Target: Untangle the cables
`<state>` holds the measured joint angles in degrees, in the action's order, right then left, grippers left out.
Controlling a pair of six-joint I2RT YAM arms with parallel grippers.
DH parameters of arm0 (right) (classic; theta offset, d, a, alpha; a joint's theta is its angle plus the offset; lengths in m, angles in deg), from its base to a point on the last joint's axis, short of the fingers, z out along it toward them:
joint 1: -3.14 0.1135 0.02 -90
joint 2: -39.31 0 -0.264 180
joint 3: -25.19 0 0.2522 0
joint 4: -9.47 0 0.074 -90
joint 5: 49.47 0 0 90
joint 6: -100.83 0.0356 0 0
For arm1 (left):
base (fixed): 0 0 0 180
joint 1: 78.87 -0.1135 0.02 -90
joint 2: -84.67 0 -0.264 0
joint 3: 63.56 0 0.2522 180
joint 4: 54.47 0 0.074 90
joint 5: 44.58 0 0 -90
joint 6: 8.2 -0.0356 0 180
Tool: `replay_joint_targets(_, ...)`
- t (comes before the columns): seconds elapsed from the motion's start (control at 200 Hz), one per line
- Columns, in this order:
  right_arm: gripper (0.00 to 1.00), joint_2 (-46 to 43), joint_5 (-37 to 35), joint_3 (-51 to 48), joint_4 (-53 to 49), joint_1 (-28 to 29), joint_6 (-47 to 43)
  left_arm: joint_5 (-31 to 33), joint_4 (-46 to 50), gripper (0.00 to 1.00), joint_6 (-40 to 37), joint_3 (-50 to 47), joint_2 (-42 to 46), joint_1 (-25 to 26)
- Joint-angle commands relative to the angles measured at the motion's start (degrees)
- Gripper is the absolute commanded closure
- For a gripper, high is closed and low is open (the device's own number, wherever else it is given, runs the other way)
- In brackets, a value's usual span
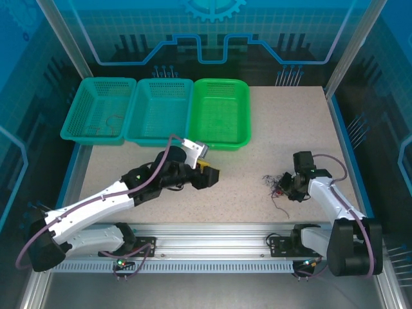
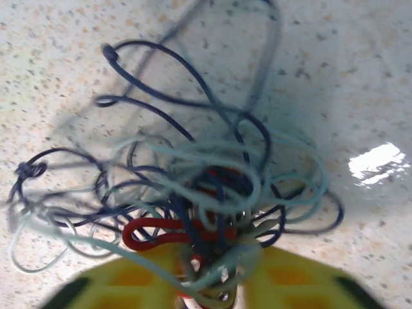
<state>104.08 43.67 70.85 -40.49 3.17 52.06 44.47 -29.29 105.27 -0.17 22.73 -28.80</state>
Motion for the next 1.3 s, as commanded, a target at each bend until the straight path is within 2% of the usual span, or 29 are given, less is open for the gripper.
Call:
replay_joint_targets(0.0, 0.95, 0.2, 1.8, 2.9, 3.6, 3.1, -6.7, 3.6, 1.7, 0.40, -2.5, -1.1, 2.1, 0.2)
replay_joint_targets(0.035, 1.00, -0.2, 1.3, 4.5, 3.0, 5.5, -9.4, 4.4, 2.2, 0.39, -3.1, -1.3, 3.2, 0.1)
replay_joint_targets(0.125, 1.00, -2.3, 0.6, 8.8, 2.4, 13.7, -15.0, 6.5, 5.0, 0.34, -4.4, -0.9, 5.1, -0.1)
replay_joint_targets(0.235, 1.00, -5.5, 3.7, 12.3, 6.3, 23.2, -20.6, 6.3, 8.5, 0.31, -4.2, 0.2, 6.0, -1.6)
replay_joint_targets(0.32, 1.00, -6.5, 7.8, 14.5, 9.8, 28.3, -23.8, 4.5, 9.2, 0.31, -3.7, 0.3, 6.7, -3.0)
replay_joint_targets(0.51, 1.00, -5.6, 23.8, 16.5, 17.4, 32.0, -27.0, -6.5, 7.0, 0.30, -2.7, -1.3, 9.0, -8.7)
replay_joint_targets(0.62, 1.00, -3.5, 26.6, 18.1, 16.7, 33.7, -27.3, -15.7, 1.5, 0.30, 1.2, -3.6, 9.0, -12.0)
replay_joint_targets(0.78, 1.00, -0.1, 30.2, 20.7, 17.1, 36.4, -25.6, -30.3, -12.8, 0.27, 8.0, -6.8, 4.3, -12.5)
replay_joint_targets(0.885, 1.00, 0.6, 29.6, 21.5, 19.0, 38.2, -23.9, -32.9, -15.8, 0.27, 10.1, -7.0, 0.2, -12.4)
replay_joint_targets(0.925, 1.00, 0.4, 28.6, 21.5, 19.8, 38.4, -23.0, -32.5, -15.5, 0.31, 9.8, -7.1, -0.8, -12.5)
replay_joint_targets(0.965, 1.00, 0.1, 27.0, 21.4, 20.3, 38.2, -21.9, -32.1, -15.4, 0.44, 9.5, -7.3, -1.5, -12.5)
replay_joint_targets(1.01, 1.00, -0.5, 23.2, 21.2, 20.4, 38.2, -20.5, -31.6, -15.5, 0.68, 9.2, -7.4, -1.8, -12.4)
replay_joint_targets(1.07, 1.00, -1.5, 21.9, 20.2, 21.5, 37.6, -19.0, -30.1, -15.6, 1.00, 9.0, -7.9, -1.4, -12.5)
replay_joint_targets(1.141, 1.00, -2.9, 21.3, 18.9, 22.4, 36.4, -17.4, -23.3, -13.0, 1.00, 8.7, -8.6, 0.9, -13.0)
replay_joint_targets(1.211, 0.99, -5.3, 18.2, 16.4, 21.1, 34.2, -16.1, -16.9, -9.5, 1.00, 9.6, -9.7, 4.7, -15.5)
replay_joint_targets(1.291, 0.99, -9.4, 14.4, 12.8, 19.0, 28.6, -12.7, -15.7, -8.9, 1.00, 11.9, -12.4, 9.1, -20.0)
